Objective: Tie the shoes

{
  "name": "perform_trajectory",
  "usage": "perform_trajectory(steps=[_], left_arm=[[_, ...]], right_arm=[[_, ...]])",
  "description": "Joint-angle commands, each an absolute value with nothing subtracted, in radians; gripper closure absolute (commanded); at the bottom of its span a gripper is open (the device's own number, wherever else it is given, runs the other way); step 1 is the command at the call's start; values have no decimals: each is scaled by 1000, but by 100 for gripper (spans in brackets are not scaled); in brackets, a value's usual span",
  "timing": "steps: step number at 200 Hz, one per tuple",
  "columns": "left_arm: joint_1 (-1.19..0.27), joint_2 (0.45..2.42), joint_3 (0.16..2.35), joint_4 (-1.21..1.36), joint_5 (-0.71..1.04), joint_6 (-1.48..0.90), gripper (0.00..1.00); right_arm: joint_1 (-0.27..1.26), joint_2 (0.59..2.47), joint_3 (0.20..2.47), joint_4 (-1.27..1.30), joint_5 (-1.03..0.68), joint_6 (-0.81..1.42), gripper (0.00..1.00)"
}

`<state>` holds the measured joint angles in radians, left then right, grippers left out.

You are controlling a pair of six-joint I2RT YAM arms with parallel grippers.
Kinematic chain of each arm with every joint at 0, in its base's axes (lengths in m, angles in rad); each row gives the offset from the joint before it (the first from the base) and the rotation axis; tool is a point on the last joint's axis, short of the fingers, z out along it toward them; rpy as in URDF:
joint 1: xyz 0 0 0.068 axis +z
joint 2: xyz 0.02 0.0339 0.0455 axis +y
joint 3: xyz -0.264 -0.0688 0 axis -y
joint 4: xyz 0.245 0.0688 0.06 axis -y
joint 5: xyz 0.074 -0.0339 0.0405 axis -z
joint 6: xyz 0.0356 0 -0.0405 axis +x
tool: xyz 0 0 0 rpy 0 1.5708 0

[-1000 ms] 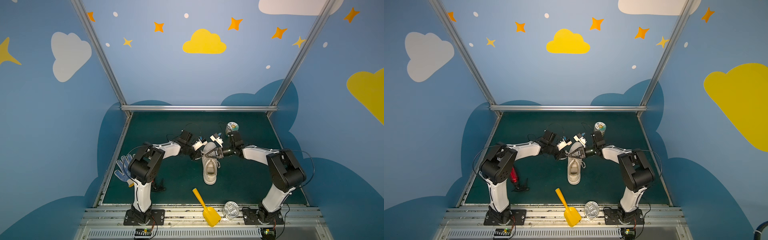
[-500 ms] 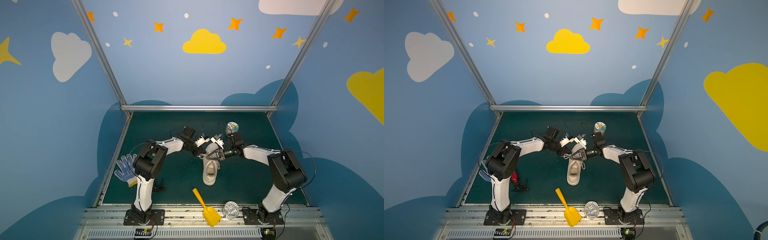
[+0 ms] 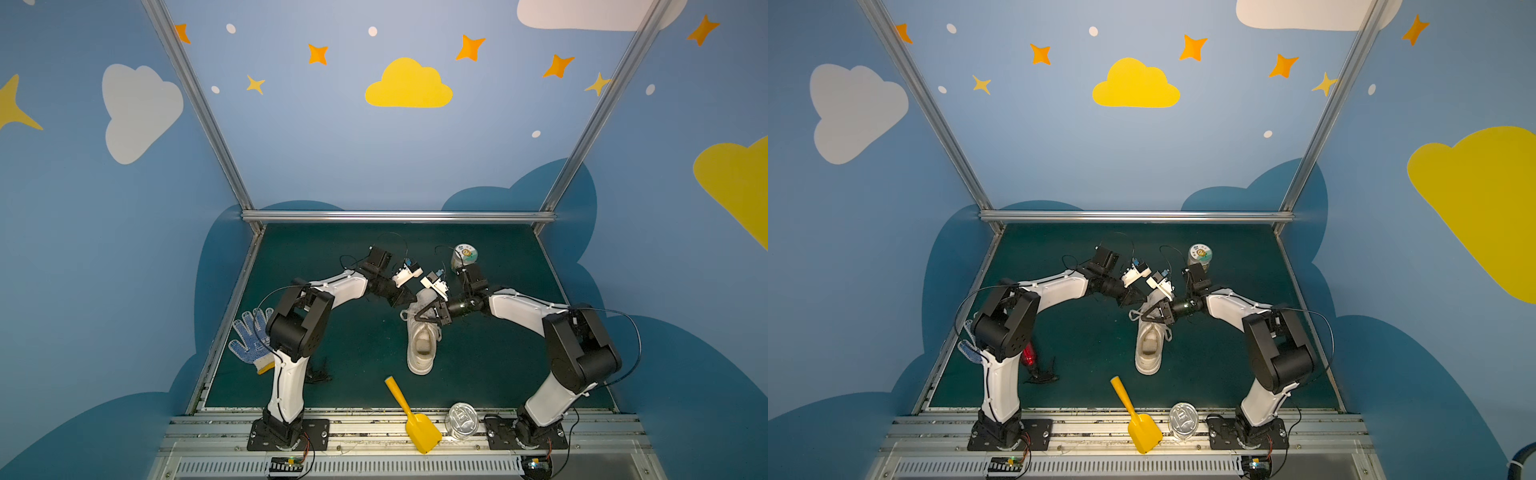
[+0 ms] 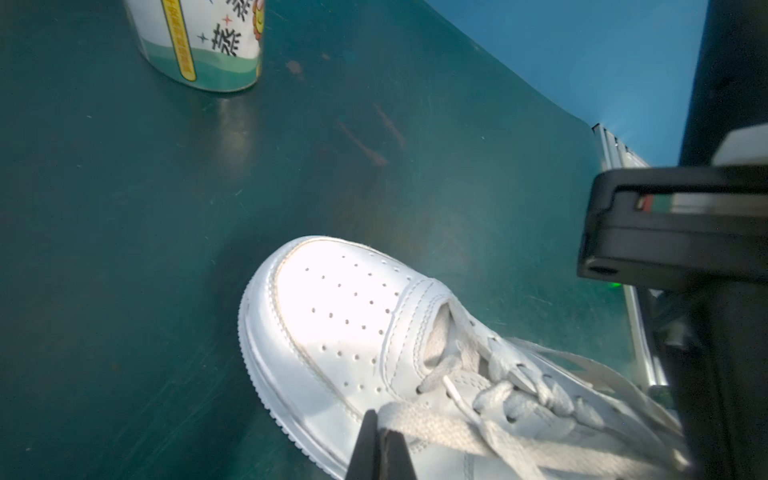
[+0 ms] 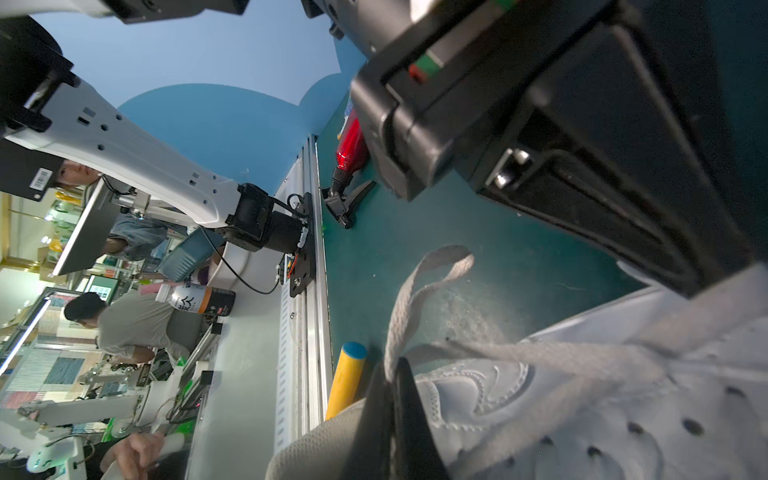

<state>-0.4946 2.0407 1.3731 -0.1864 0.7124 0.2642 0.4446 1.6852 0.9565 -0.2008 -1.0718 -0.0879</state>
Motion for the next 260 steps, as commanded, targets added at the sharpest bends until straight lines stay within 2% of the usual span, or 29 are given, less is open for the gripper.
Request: perform_trajectory(steps=[1, 88, 138, 147, 152, 172, 184, 218, 260], left_arm=[[-489, 2039, 1424, -230, 766, 261, 97], [-489, 2142, 1570, -389, 822, 267, 97], [-493, 2097, 1532, -319, 838, 271, 97], [-492, 2091, 1525, -306, 839, 274, 97], [-492, 2091, 1527, -309, 841, 278, 97], [-493, 2103, 1550, -345, 853, 296, 97], [-493, 2109, 1562, -361, 860, 304, 97], [-494, 2110, 1568, -357, 871, 308, 97], [-496, 2107, 1574, -374, 873, 329, 97]], right_arm=[[460, 1628, 964, -229, -1063, -151, 100], [513, 1586, 991, -341, -926, -281, 100], [546, 1581, 1012, -402, -845, -299, 100], [548, 1574, 1008, -396, -844, -299, 91], [549, 1574, 1009, -397, -841, -299, 89], [556, 1577, 1021, -420, -828, -299, 92], [563, 1579, 1030, -443, -822, -343, 100], [577, 1592, 1058, -495, -789, -372, 100], [580, 1585, 1084, -521, -746, -341, 71]])
